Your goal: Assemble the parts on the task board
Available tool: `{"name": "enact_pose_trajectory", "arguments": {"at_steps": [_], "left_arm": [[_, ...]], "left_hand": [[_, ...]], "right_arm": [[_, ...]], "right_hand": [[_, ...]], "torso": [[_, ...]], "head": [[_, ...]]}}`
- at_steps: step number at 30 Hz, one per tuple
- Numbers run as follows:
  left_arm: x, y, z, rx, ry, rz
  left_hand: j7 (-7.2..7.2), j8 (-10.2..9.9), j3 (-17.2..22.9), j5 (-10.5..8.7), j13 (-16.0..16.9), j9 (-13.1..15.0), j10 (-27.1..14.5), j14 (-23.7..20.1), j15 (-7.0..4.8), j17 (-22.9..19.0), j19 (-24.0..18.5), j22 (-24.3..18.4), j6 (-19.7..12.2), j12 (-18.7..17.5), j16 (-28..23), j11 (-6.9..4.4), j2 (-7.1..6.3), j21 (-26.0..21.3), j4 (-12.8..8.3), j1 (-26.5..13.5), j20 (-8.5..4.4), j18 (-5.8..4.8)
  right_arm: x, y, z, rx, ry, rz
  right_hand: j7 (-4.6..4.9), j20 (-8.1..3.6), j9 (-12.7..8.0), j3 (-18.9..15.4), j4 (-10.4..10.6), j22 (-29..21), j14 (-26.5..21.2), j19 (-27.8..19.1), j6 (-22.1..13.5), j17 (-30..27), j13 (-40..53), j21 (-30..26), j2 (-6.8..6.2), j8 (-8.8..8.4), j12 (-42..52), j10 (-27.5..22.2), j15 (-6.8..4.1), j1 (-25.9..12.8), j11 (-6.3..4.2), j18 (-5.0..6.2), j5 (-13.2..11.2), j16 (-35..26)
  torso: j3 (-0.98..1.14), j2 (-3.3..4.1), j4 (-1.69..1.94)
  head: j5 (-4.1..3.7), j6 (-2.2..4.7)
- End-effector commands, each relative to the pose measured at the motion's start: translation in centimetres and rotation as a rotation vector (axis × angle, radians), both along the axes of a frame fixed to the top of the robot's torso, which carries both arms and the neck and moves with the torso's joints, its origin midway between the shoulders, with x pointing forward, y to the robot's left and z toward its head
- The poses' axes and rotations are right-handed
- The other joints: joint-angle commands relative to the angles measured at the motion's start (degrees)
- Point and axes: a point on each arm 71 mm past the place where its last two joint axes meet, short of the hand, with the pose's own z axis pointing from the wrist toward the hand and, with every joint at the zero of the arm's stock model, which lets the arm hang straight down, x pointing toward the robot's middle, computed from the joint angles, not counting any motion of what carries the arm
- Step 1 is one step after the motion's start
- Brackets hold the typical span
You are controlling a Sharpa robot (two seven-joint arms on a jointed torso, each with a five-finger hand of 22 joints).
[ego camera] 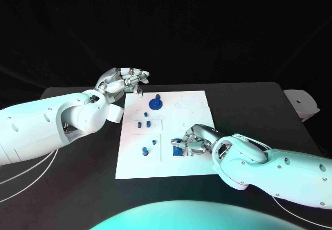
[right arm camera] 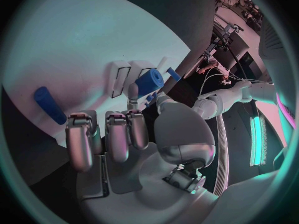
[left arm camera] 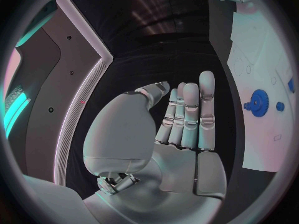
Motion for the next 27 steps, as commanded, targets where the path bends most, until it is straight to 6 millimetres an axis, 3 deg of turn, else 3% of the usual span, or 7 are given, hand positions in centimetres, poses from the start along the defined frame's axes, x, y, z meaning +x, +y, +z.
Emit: {"name": "enact_pose_trajectory", "arguments": {"at_steps": [1, 4, 7, 12, 17, 19, 27], "left_arm": [[-0.1, -0.2, 0.1, -0.011, -0.001, -0.011], [-0.1, -0.1, 0.1, -0.011, -0.001, -0.011], [-0.1, -0.1, 0.1, -0.011, -0.001, -0.011], [-0.1, 0.0, 0.1, -0.010, 0.000, -0.010], [-0.1, 0.0, 0.1, -0.011, -0.002, -0.010], [-0.1, 0.0, 0.1, -0.011, -0.003, -0.010], [0.0, -0.1, 0.1, -0.011, -0.003, -0.012]], "left_hand": [[0.12, 0.2, 0.2, 0.14, -0.1, 0.0, -0.5, -0.4, 0.03, -0.1, -0.1, -0.1, -0.4, 0.4, 0.2, 0.02, 0.30, -0.3, 0.1, 0.1, 0.25, 0.38], [0.12, 0.2, 0.2, 0.14, -0.1, 0.0, -0.5, -0.4, 0.03, -0.1, -0.1, -0.1, -0.4, 0.4, 0.2, 0.02, 0.30, -0.3, 0.1, 0.1, 0.25, 0.38], [0.15, 0.2, 0.1, 0.13, -0.1, 0.1, -0.6, -0.4, 0.04, -0.1, -0.1, -0.1, -0.4, 0.4, 0.2, 0.04, 0.29, -0.3, 0.1, 0.1, 0.25, 0.38], [0.15, 0.2, 0.1, 0.13, -0.1, 0.1, -0.6, -0.4, 0.04, -0.1, -0.1, -0.1, -0.4, 0.4, 0.2, 0.04, 0.29, -0.3, 0.1, 0.1, 0.25, 0.38], [0.16, 0.2, 0.1, 0.13, -0.1, 0.1, -0.6, -0.4, 0.05, -0.1, 0.0, -0.1, -0.4, 0.4, 0.2, 0.05, 0.30, -0.3, 0.1, 0.0, 0.25, 0.37], [0.16, 0.2, 0.1, 0.13, -0.1, 0.1, -0.6, -0.4, 0.05, -0.1, 0.0, -0.1, -0.4, 0.4, 0.2, 0.05, 0.30, -0.3, 0.1, 0.0, 0.25, 0.37], [0.16, 0.2, 0.1, 0.13, -0.1, 0.1, -0.6, -0.4, 0.05, -0.1, 0.0, -0.1, -0.4, 0.4, 0.2, 0.05, 0.30, -0.3, 0.1, 0.0, 0.25, 0.37]], "right_arm": [[0.0, 0.0, 0.2, -0.004, -0.031, 0.002], [-0.1, -0.2, 0.4, 0.011, -0.053, 0.004], [-0.4, -0.4, 0.9, 0.046, -0.086, 0.011], [-1.2, -1.0, 1.8, 0.092, -0.107, 0.052], [-1.9, -1.5, 1.8, 0.071, -0.070, 0.099], [-2.0, -1.7, 1.8, 0.058, -0.053, 0.112], [-2.2, -1.6, 1.5, 0.033, -0.015, 0.136]], "right_hand": [[0.06, -0.21, 0.1, -0.8, 0.0, 14.6, 5.7, 5.5, -0.4, 13.4, 10.1, -0.3, 0.20, 0.16, -0.4, 2.3, -0.26, -0.8, -0.30, -0.43, -0.4, 0.2], [0.08, -0.20, 0.2, -1.2, -0.1, 14.6, 5.7, 5.6, -0.5, 13.5, 10.2, -0.2, 0.59, 0.23, -0.3, 2.3, -0.24, -0.3, -0.28, -0.46, 0.1, 0.2], [-0.05, -0.22, 0.4, -1.5, -0.2, 14.9, 5.9, 5.8, -0.7, 14.0, 10.8, 0.8, 1.63, 0.59, 0.3, 2.8, -0.38, 5.8, -0.43, -0.65, 3.5, 0.4], [-0.26, -0.41, 0.3, -1.8, -0.6, 15.1, 6.0, 6.0, -0.7, 14.5, 11.5, 1.6, 1.47, 0.59, 1.2, 3.3, -0.50, 12.0, -0.59, -0.81, 5.1, 0.6], [-0.24, -0.44, 0.0, -2.7, -0.9, 15.1, 6.1, 6.0, -0.6, 15.1, 12.1, 1.6, -0.05, 0.27, 1.8, 3.7, -0.50, 17.3, -0.61, -0.81, 2.6, 0.9], [-0.22, -0.43, -0.2, -2.7, -0.9, 15.1, 6.1, 6.0, -0.5, 15.1, 12.2, 1.6, -0.30, 0.11, 2.0, 3.8, -0.48, 19.2, -0.59, -0.81, -0.6, 0.9], [-0.22, -0.41, -0.3, -2.8, -0.9, 15.1, 6.1, 6.0, -0.5, 15.1, 12.2, 1.6, -0.53, 0.05, 2.0, 3.8, -0.47, 19.9, -0.59, -0.81, -0.8, 0.9]], "torso": [[0.05, 0.01, 0.00], [0.07, -0.01, 0.05], [0.06, -0.03, 0.08], [0.02, -0.06, -0.03], [0.04, -0.06, -0.07], [0.07, -0.05, -0.10], [0.02, -0.04, 0.09]], "head": [[0.00, 0.05], [-0.08, 0.06], [-0.09, 0.17], [0.01, 0.18], [0.08, 0.27], [0.16, 0.26], [0.03, 0.30]]}}
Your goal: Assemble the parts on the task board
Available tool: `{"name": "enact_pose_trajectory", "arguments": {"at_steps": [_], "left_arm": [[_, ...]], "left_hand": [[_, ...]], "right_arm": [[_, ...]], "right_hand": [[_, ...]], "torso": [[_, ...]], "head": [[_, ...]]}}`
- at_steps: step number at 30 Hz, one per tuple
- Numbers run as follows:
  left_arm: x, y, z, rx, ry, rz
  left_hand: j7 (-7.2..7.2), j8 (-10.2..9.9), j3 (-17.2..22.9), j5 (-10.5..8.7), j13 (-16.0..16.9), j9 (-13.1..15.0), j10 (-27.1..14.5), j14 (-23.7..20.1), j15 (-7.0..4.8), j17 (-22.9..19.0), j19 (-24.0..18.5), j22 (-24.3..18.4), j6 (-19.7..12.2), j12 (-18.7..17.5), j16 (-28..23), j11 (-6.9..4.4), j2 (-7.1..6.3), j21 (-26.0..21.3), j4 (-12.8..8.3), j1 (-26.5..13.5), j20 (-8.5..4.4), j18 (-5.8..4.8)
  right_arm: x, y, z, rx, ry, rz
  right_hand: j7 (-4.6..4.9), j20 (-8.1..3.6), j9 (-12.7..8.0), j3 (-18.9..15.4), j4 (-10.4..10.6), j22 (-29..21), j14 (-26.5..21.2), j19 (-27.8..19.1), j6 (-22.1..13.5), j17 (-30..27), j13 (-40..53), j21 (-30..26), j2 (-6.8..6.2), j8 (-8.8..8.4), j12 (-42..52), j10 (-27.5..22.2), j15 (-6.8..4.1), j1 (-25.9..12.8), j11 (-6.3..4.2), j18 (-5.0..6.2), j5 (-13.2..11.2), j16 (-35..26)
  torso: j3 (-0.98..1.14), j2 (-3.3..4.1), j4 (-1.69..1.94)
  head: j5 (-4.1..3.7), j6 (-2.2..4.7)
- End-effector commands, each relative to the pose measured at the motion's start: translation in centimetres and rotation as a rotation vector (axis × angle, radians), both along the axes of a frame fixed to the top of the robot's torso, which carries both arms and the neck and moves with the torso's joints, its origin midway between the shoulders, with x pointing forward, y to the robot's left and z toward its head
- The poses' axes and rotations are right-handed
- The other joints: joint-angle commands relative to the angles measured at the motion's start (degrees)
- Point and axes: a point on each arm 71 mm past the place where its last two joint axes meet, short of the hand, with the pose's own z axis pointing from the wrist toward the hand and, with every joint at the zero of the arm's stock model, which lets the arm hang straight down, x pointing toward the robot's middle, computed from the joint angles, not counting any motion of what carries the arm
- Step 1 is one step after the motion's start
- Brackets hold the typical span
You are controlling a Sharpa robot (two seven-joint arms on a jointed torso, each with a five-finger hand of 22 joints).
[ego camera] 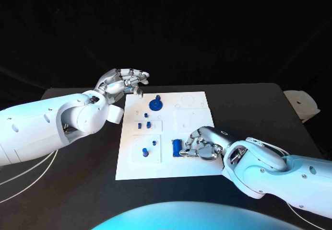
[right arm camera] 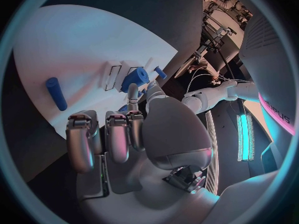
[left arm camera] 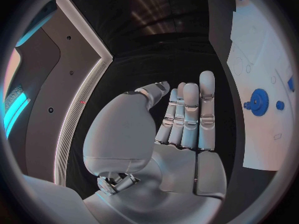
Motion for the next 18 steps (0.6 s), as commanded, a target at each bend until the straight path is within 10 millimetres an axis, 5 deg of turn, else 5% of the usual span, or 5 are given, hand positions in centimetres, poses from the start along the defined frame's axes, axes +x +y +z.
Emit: {"name": "enact_pose_trajectory", "arguments": {"at_steps": [1, 18], "left_arm": [[0.0, -0.2, 0.1, -0.013, -0.005, -0.016], [-0.1, -0.2, 0.1, -0.011, -0.008, -0.018]], "left_hand": [[0.15, 0.3, 0.2, 0.14, -0.1, 0.1, -0.4, -0.4, 0.05, -0.1, 0.0, -0.1, -0.4, 0.3, 0.2, -0.17, 0.32, -0.3, 0.2, 0.1, 0.26, 0.37], [0.15, 0.3, 0.2, 0.15, -0.1, 0.1, -0.4, -0.4, 0.05, -0.1, 0.0, -0.1, -0.4, 0.3, 0.2, -0.17, 0.34, -0.3, 0.1, 0.1, 0.26, 0.37]], "right_arm": [[-0.2, 0.5, -0.3, -0.025, 0.031, 0.054], [0.9, 0.6, -0.9, -0.066, 0.009, -0.042]], "right_hand": [[-0.22, -0.42, -0.1, -0.3, 0.1, 15.1, 5.9, 6.0, -0.1, 15.1, 12.2, 0.2, -0.01, -0.19, 0.2, 4.0, -0.27, 0.6, -0.40, -0.81, -0.1, 0.2], [-0.44, -0.51, 0.0, 0.2, 0.7, 15.1, 5.9, 6.0, 0.5, 15.1, 12.2, 0.2, 1.68, -0.01, 0.0, 3.9, -0.41, 1.3, -0.58, -0.81, 2.2, 0.2]], "torso": [[-0.03, 0.04, 0.16], [0.01, 0.14, 0.11]], "head": [[-0.08, 0.10], [0.44, 0.06]]}}
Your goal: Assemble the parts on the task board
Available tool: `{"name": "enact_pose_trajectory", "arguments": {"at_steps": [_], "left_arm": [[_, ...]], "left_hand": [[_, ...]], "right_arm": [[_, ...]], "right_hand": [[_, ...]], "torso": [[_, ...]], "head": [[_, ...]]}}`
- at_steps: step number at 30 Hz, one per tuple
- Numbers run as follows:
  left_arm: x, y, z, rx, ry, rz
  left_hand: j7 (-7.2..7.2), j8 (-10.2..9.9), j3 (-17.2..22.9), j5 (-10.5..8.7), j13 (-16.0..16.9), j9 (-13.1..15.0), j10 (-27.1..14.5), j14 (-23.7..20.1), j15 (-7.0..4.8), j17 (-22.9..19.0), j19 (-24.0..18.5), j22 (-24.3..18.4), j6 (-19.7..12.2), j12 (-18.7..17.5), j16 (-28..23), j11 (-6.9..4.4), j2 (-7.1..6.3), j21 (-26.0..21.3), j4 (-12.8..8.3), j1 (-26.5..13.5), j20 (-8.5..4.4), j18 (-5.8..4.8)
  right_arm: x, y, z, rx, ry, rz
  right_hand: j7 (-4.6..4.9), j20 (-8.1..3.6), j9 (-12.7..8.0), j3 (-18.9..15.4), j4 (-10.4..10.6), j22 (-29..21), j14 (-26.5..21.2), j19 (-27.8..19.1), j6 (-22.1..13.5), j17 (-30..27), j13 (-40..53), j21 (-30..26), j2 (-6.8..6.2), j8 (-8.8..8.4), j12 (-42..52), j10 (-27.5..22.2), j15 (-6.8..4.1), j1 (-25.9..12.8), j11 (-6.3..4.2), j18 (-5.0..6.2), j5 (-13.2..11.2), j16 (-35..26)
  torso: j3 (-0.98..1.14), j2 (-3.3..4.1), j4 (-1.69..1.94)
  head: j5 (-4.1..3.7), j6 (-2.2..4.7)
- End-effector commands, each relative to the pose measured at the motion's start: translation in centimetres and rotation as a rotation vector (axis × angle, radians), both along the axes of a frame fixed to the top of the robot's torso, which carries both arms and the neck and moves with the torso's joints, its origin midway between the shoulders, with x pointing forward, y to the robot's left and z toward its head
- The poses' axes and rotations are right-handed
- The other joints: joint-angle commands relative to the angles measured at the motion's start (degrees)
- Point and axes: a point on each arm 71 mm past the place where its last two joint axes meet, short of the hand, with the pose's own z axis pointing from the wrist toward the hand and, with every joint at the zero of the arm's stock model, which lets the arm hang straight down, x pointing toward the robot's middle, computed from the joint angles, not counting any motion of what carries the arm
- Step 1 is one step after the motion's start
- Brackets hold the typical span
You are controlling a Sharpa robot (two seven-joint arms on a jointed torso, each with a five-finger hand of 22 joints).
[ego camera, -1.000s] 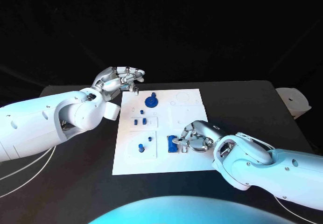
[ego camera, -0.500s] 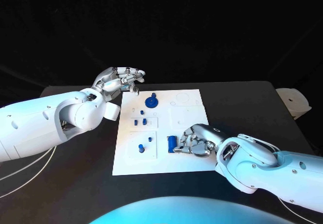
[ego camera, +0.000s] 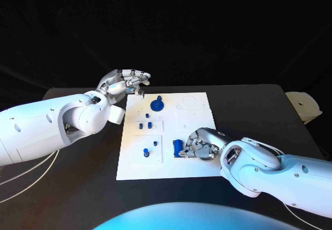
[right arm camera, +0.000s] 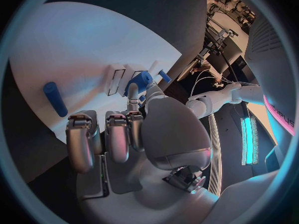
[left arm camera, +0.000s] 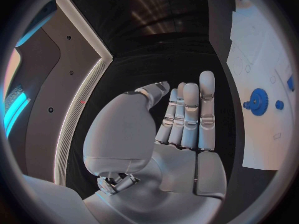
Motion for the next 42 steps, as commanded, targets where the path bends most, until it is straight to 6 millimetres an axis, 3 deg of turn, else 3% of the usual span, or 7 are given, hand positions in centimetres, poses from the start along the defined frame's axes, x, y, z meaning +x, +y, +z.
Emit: {"name": "enact_pose_trajectory", "arguments": {"at_steps": [1, 21, 26, 31, 34, 38, 42], "left_arm": [[-0.1, -0.2, 0.1, -0.011, -0.007, -0.018], [-0.1, 0.2, -0.2, -0.002, 0.000, -0.010], [-0.1, 0.3, -0.2, -0.001, 0.000, -0.006], [-0.1, 0.4, -0.2, 0.000, 0.001, -0.004], [-0.1, 0.4, -0.2, 0.000, 0.000, -0.005], [-0.1, 0.3, -0.2, -0.002, 0.000, -0.008], [-0.1, 0.2, -0.2, -0.004, -0.002, -0.012]], "left_hand": [[0.15, 0.3, 0.2, 0.15, -0.1, 0.1, -0.4, -0.4, 0.05, -0.1, 0.0, -0.1, -0.4, 0.3, 0.2, -0.17, 0.34, -0.3, 0.1, 0.1, 0.26, 0.37], [0.16, 0.4, 0.2, 0.16, -0.1, 0.1, -0.5, -0.5, 0.05, -0.1, 0.0, -0.1, -0.5, 0.4, 0.2, -0.16, 0.35, -0.4, 0.2, 0.2, 0.26, 0.36], [0.16, 0.4, 0.2, 0.16, -0.1, 0.1, -0.5, -0.5, 0.05, -0.1, 0.0, -0.1, -0.5, 0.4, 0.2, -0.16, 0.35, -0.4, 0.2, 0.2, 0.26, 0.36], [0.16, 0.4, 0.2, 0.16, -0.1, 0.1, -0.5, -0.5, 0.05, -0.1, 0.0, -0.1, -0.5, 0.4, 0.2, -0.16, 0.35, -0.4, 0.2, 0.2, 0.26, 0.36], [0.16, 0.4, 0.2, 0.16, -0.1, 0.1, -0.5, -0.5, 0.05, -0.1, 0.0, -0.1, -0.5, 0.4, 0.2, -0.16, 0.35, -0.4, 0.2, 0.2, 0.26, 0.36], [0.16, 0.4, 0.2, 0.16, -0.1, 0.1, -0.5, -0.5, 0.05, -0.1, 0.0, -0.1, -0.5, 0.4, 0.2, -0.16, 0.32, -0.4, 0.1, 0.2, 0.27, 0.36], [0.16, 0.4, 0.2, 0.16, -0.1, 0.1, -0.5, -0.5, 0.05, -0.1, 0.0, -0.1, -0.5, 0.4, 0.2, -0.17, 0.27, -0.4, 0.1, 0.3, 0.26, 0.36]], "right_arm": [[0.2, -0.1, -0.1, -0.024, -0.012, -0.026], [0.5, -1.0, -0.1, -0.010, -0.023, -0.021], [0.7, -3.0, 0.9, 0.085, -0.084, -0.062], [1.3, -5.9, 1.6, 0.111, -0.079, -0.101], [1.5, -7.4, 1.7, 0.088, -0.069, -0.115], [1.6, -9.1, 1.6, 0.006, -0.075, -0.116], [1.5, -10.1, 1.2, -0.070, -0.083, -0.113]], "right_hand": [[-0.25, -0.51, 0.0, -0.1, 0.4, 15.1, 5.9, 6.0, 0.3, 15.1, 12.0, 0.2, 0.58, 0.00, -0.2, 3.7, -0.43, 0.1, -0.38, -0.81, 0.5, 0.2], [-0.18, -0.52, 0.1, -0.5, -0.1, 15.1, 5.8, 6.0, -0.3, 14.9, 11.7, 0.2, -0.76, -0.23, -0.9, 3.4, -0.41, 1.5, -0.33, -0.81, 0.8, 0.1], [0.60, -0.16, -0.4, 0.4, -0.4, 14.4, 5.5, 5.3, -2.2, 13.4, 10.5, -2.3, -1.09, -1.83, -2.9, 2.2, 0.09, 4.8, 0.31, -0.31, 3.0, -0.5], [2.26, 0.68, -2.1, 0.8, 0.1, 14.3, 5.5, 5.2, -4.4, 13.4, 9.8, -2.8, -1.71, -5.43, -4.2, 1.5, 1.19, 6.4, 1.67, -0.22, 3.0, -0.6], [2.22, 0.81, -2.2, 0.9, 0.1, 14.4, 5.5, 5.3, -3.8, 13.4, 9.6, -2.5, -1.53, -5.54, -4.5, 1.3, 1.28, 6.5, 1.71, -0.29, 3.0, -0.5], [2.15, 0.90, -2.3, 0.6, 0.3, 14.5, 5.5, 5.4, -2.9, 13.3, 9.6, -2.0, -1.83, -5.76, -4.6, 1.3, 1.25, 5.8, 1.65, -0.37, 2.5, -0.6], [2.19, 0.95, -2.4, 0.2, 0.4, 14.5, 5.5, 5.4, -2.8, 13.4, 9.3, -2.0, -1.93, -6.12, -4.9, 1.2, 1.27, 5.2, 1.67, -0.39, 2.1, -0.6]], "torso": [[0.06, 0.01, -0.06], [0.04, -0.07, -0.03], [0.02, -0.14, -0.15], [0.01, -0.12, -0.22], [-0.05, -0.13, -0.22], [0.13, -0.18, -0.32], [0.06, -0.20, -0.37]], "head": [[0.07, -0.20], [-0.24, -0.24], [-0.40, -0.09], [-1.17, 0.13], [-1.89, 0.27], [-2.44, 0.37], [-2.86, 0.67]]}}
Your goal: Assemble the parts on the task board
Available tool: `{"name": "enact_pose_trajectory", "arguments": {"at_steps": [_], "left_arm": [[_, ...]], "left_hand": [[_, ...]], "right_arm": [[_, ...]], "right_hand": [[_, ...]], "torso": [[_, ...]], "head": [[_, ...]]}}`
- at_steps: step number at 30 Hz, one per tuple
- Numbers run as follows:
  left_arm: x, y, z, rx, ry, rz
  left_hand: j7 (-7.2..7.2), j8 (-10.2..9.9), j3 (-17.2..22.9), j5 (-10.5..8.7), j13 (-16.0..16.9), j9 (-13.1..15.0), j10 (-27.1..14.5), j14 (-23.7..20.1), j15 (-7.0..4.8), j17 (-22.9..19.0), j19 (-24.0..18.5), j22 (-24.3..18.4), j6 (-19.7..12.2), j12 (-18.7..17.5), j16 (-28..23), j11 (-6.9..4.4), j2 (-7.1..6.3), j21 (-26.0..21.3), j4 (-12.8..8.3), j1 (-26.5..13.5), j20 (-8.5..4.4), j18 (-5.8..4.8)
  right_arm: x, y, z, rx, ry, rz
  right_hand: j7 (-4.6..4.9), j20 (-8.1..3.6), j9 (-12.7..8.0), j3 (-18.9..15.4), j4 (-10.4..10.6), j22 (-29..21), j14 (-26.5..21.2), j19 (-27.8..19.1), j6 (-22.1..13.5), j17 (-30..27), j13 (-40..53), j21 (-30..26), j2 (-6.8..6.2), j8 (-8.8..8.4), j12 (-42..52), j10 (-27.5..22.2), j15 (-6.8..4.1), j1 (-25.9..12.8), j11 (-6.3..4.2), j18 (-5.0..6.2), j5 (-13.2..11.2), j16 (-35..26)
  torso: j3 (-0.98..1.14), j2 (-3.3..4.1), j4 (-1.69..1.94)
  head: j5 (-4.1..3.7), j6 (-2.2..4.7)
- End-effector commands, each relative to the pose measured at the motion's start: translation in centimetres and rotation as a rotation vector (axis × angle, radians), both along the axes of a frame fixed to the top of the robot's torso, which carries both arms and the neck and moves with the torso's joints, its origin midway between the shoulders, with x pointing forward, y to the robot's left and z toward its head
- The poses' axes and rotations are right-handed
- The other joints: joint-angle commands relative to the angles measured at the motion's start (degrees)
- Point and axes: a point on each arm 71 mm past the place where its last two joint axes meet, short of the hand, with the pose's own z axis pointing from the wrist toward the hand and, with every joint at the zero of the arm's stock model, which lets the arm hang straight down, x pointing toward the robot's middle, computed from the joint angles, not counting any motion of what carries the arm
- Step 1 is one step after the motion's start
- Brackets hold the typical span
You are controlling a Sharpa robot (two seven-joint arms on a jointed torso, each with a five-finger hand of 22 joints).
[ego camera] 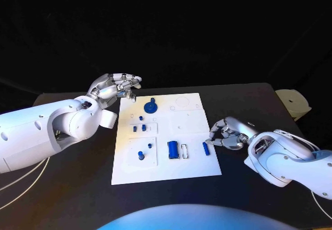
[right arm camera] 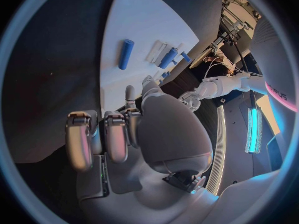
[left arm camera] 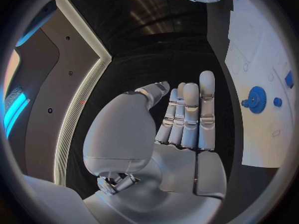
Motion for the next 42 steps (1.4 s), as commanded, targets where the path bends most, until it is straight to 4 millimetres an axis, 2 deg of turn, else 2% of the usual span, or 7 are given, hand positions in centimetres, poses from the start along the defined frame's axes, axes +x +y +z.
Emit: {"name": "enact_pose_trajectory", "arguments": {"at_steps": [1, 5, 12, 24, 35, 40, 42], "left_arm": [[-0.1, -0.3, 0.1, -0.013, -0.009, -0.020], [0.0, -0.4, 0.1, -0.014, -0.010, -0.022], [0.0, -0.4, 0.1, -0.014, -0.009, -0.023], [0.0, -0.3, 0.1, -0.012, -0.007, -0.021], [0.0, -0.2, 0.1, -0.012, -0.007, -0.021], [0.0, -0.2, 0.1, -0.012, -0.007, -0.020], [0.0, -0.1, 0.1, -0.011, -0.007, -0.019]], "left_hand": [[-0.04, 0.2, 0.2, 0.16, -0.1, 0.1, -0.3, -0.5, 0.05, -0.1, 0.0, -0.1, -0.3, 0.2, 0.2, 0.05, 0.27, -0.2, 0.1, 0.3, 0.27, 0.37], [-0.04, 0.2, 0.2, 0.16, -0.1, 0.1, -0.3, -0.5, 0.05, -0.1, 0.0, -0.1, -0.3, 0.2, 0.2, 0.05, 0.27, -0.2, 0.1, 0.3, 0.27, 0.37], [-0.04, 0.2, 0.2, 0.16, -0.1, 0.1, -0.3, -0.5, 0.05, -0.1, 0.0, -0.1, -0.3, 0.2, 0.2, 0.05, 0.27, -0.2, 0.1, 0.3, 0.27, 0.37], [-0.04, 0.2, 0.3, 0.15, -0.1, 0.1, -0.3, -0.5, 0.05, -0.1, 0.0, -0.1, -0.3, 0.2, 0.2, 0.05, 0.22, -0.2, 0.0, 0.3, 0.26, 0.37], [-0.04, 0.2, 0.3, 0.15, -0.1, 0.1, -0.3, -0.5, 0.05, -0.1, 0.0, -0.1, -0.3, 0.2, 0.2, 0.05, 0.22, -0.2, 0.0, 0.3, 0.26, 0.37], [-0.01, 0.2, 0.3, 0.15, -0.1, 0.1, -0.4, -0.5, 0.05, -0.1, 0.1, -0.1, -0.4, 0.3, 0.2, 0.07, 0.23, -0.3, 0.0, 0.4, 0.26, 0.37], [-0.01, 0.2, 0.3, 0.15, -0.1, 0.1, -0.4, -0.5, 0.05, -0.1, 0.1, -0.1, -0.4, 0.3, 0.2, 0.07, 0.23, -0.3, 0.0, 0.4, 0.26, 0.37]], "right_arm": [[-0.2, -0.2, -0.5, -0.087, 0.004, 0.051], [-0.3, -0.4, -0.9, -0.116, 0.011, 0.043], [-0.6, 0.5, -1.7, -0.118, 0.033, 0.036], [-0.5, 1.3, -3.0, -0.148, 0.053, 0.040], [-0.6, 2.0, -4.0, -0.239, 0.057, 0.081], [-0.7, 2.5, -4.4, -0.288, 0.045, 0.102], [-0.8, 2.6, -4.4, -0.305, 0.032, 0.108]], "right_hand": [[-0.07, 0.53, -0.1, -0.3, 0.2, 14.5, 5.6, 5.4, 0.5, 13.3, 9.1, 0.3, -0.09, -0.44, -0.7, 1.2, 0.52, -0.7, 0.23, -0.39, -0.4, -0.1], [0.03, 0.58, -0.3, -0.6, 0.3, 14.5, 5.6, 5.4, 0.5, 13.3, 9.0, 0.3, -0.04, -0.88, -0.8, 1.2, 0.57, -1.4, 0.31, -0.38, -0.5, -0.1], [0.06, 0.62, -0.3, -0.9, 0.3, 14.5, 5.6, 5.4, 0.7, 13.3, 9.0, 0.2, -0.03, -1.12, -0.8, 1.2, 0.61, -1.9, 0.35, -0.37, -0.4, -0.1], [-0.06, 0.65, -0.5, -0.8, 0.0, 14.5, 5.6, 5.4, 1.0, 13.3, 9.2, 0.3, 0.47, -1.58, -0.6, 1.4, 0.59, -1.8, 0.27, -0.38, 0.1, -0.1], [-0.12, 0.63, -0.5, -0.8, -0.1, 14.6, 5.6, 5.5, 1.3, 13.4, 9.3, 0.5, 0.25, -1.65, -0.4, 1.5, 0.54, -1.5, 0.22, -0.42, 0.0, -0.1], [-0.40, 0.48, -0.5, 0.0, -0.9, 14.8, 5.8, 5.7, 1.8, 14.2, 9.9, 1.4, -0.08, -1.99, 0.5, 2.0, 0.34, 1.1, -0.03, -0.61, -0.5, 0.2], [-0.66, 0.31, -0.5, 1.8, -2.4, 14.9, 5.8, 5.8, 2.1, 14.2, 9.9, 1.5, 0.17, -2.31, 0.5, 1.9, 0.10, 4.6, -0.30, -0.63, -2.7, 0.2]], "torso": [[0.03, -0.04, -0.10], [0.09, -0.07, -0.07], [-0.01, 0.04, 0.11], [-0.08, -0.04, -0.01], [0.01, 0.01, -0.07], [0.04, 0.04, -0.08], [0.04, 0.03, -0.05]], "head": [[-0.41, 0.23], [-0.62, 0.13], [-0.44, 0.05], [-0.08, -0.18], [0.00, -0.23], [0.13, -0.33], [0.09, -0.33]]}}
